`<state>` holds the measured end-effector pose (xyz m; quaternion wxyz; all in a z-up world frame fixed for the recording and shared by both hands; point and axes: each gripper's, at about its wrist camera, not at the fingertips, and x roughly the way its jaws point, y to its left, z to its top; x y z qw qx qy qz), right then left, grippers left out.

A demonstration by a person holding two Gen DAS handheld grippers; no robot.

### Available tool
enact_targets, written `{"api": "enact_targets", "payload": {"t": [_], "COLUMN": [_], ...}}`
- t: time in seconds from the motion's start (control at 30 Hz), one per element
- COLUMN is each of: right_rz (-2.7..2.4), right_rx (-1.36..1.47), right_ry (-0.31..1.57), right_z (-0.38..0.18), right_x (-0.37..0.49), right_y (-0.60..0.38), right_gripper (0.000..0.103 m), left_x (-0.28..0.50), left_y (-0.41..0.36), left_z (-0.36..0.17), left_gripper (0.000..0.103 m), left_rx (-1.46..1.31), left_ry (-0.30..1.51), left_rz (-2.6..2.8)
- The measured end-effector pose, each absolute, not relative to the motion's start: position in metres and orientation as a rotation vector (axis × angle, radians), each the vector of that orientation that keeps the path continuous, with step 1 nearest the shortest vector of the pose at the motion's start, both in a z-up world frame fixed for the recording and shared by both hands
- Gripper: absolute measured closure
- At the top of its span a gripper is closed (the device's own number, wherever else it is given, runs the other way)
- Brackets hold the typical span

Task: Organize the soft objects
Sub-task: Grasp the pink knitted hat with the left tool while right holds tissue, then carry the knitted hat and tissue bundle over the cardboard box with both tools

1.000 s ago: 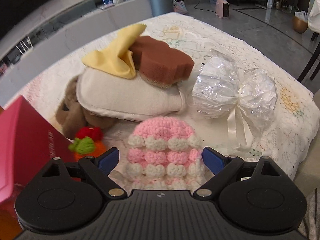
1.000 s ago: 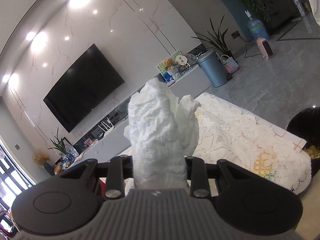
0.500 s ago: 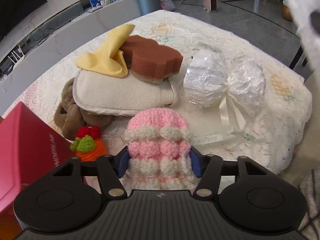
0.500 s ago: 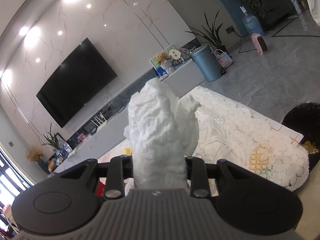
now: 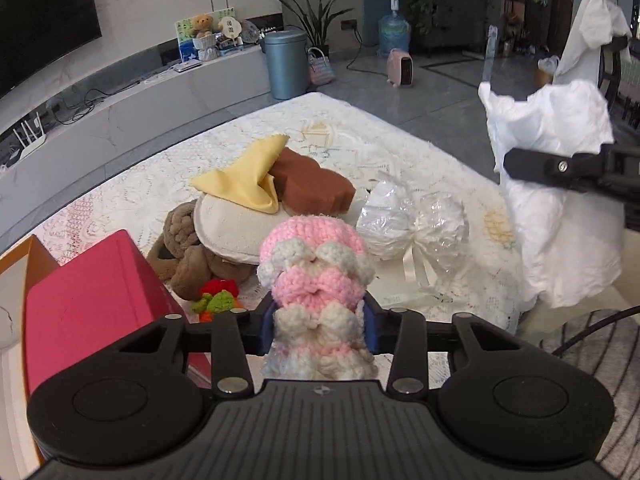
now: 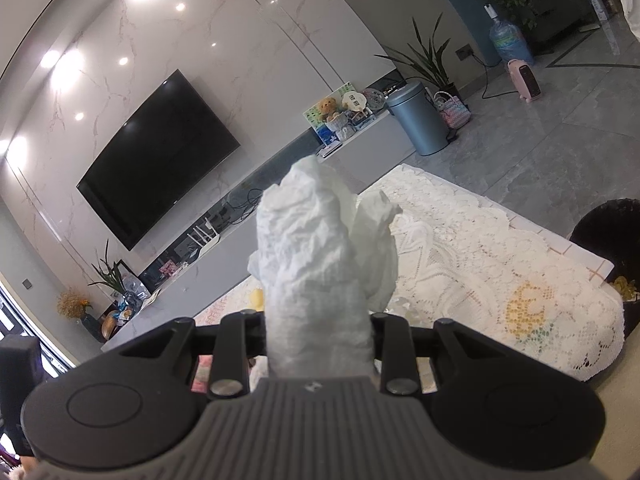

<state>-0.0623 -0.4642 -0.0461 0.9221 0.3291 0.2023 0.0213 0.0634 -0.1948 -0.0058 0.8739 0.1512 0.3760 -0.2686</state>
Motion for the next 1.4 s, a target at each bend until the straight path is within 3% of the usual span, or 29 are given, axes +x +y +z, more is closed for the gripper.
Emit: {"api": "enact_targets", "payload": {"t": [0.4,0.8,0.97,1.2,1.4], "right_rz": [0.097,0.170,0.284,0.525,0.648], "right_rx": [0.613,0.520,0.438,0.333,0.208], "right_ry": [0.374,0.192,0.199,0.287,0.395], "right_z": [-0.026,0.052,0.086,0.104,0.096], "right_x": [-0.061,-0.084,-0.075,-0.046,-0.029], "right_y": [-0.450,-0.419,-0.362,-0.251,-0.160], "right_gripper": [0.074,0.074,0.074,0.074,0.074], "left_x": [0.058,0.041,0.015,0.000,0.009], "left_y": [-0.147,-0.025,0.026,0.073,0.124], "left_z": [0.026,0.087,0.105,0.095,0.058], "left_gripper": [0.063,0.063,0.063,0.063,0.063], "left_rx": [0.198,0.007,-0.025,-0.131,-0.236], "left_ry": [0.731,0.591,0.429,0.390,0.461], "left_rz": [-0.517,-0.314,-0.162,-0.052,0.023]}}
